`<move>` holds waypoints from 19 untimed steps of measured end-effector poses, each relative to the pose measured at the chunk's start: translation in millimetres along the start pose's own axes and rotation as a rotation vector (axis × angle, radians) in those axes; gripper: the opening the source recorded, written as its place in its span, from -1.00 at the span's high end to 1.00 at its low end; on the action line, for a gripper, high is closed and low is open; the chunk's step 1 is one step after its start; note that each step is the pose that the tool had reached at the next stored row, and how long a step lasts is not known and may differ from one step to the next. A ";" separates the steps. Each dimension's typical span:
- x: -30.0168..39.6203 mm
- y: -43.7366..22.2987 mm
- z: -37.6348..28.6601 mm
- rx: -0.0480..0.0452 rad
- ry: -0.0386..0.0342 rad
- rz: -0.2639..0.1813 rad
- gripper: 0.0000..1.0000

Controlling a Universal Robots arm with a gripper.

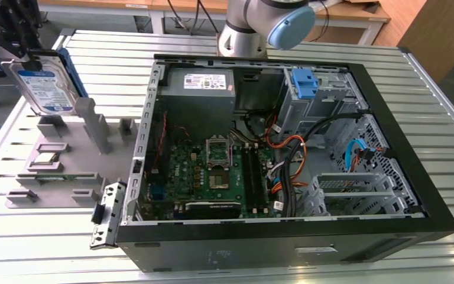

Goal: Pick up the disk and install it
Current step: 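Pick up the disk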

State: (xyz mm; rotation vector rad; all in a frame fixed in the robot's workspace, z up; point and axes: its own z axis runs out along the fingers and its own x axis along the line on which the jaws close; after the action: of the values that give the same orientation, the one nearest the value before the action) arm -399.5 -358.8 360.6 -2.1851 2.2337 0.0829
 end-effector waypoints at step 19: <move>-2.8 1.5 -57.8 0.0000 -0.0003 0.000 0.30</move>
State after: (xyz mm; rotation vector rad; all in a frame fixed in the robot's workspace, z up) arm -399.5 -358.8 418.5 -2.1851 2.2336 0.0832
